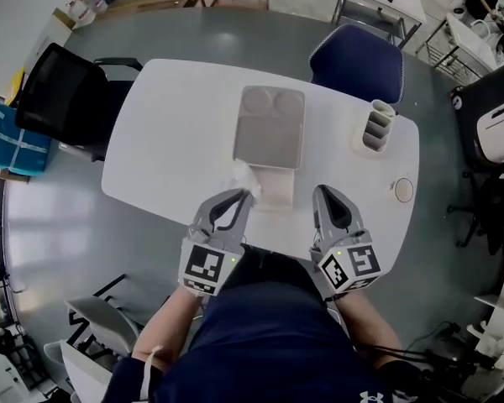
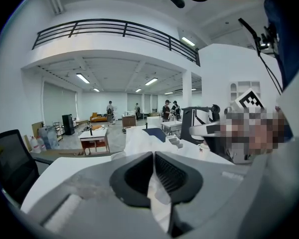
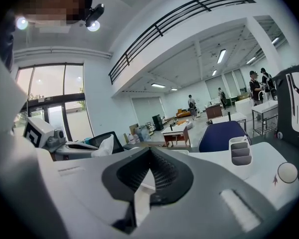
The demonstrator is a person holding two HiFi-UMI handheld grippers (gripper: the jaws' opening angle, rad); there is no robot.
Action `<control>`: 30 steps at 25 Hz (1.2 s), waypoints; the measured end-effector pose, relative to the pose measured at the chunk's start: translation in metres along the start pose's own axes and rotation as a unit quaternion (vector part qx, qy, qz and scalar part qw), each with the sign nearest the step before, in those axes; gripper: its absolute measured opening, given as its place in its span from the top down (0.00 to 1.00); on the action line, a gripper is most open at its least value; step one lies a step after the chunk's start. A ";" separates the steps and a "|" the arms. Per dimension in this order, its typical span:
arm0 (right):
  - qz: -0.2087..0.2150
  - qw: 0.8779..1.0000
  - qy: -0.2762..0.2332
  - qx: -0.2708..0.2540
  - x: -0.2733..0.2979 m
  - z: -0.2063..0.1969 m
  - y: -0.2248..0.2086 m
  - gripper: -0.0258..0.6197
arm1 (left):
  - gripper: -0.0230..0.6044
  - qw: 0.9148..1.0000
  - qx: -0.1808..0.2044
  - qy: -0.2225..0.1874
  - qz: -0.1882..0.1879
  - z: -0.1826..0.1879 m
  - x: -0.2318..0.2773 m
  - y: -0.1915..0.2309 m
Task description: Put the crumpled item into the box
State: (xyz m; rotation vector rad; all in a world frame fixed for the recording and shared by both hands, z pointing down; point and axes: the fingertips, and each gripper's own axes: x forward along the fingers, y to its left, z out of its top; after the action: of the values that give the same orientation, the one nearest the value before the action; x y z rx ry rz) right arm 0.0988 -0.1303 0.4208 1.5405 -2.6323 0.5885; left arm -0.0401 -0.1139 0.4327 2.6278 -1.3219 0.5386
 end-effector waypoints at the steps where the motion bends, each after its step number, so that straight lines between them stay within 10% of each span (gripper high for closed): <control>1: -0.004 1.000 0.002 0.003 0.002 -0.002 -0.001 0.96 | 0.94 1.000 0.000 0.002 -0.005 -0.001 0.003 0.001; 16: -0.073 0.996 0.027 0.044 0.015 -0.027 -0.022 0.96 | 0.94 0.988 0.042 0.084 -0.120 -0.044 0.052 -0.014; 30: -0.118 0.989 0.042 0.073 0.009 -0.048 -0.048 0.96 | 0.94 0.960 0.084 0.195 -0.183 -0.114 0.087 -0.037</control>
State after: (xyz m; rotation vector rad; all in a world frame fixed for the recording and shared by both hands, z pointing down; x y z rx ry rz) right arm 0.1276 -0.1424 0.4823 1.7902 -2.3462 0.8217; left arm 0.0089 -0.1235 0.5720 2.6132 -0.6827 1.0719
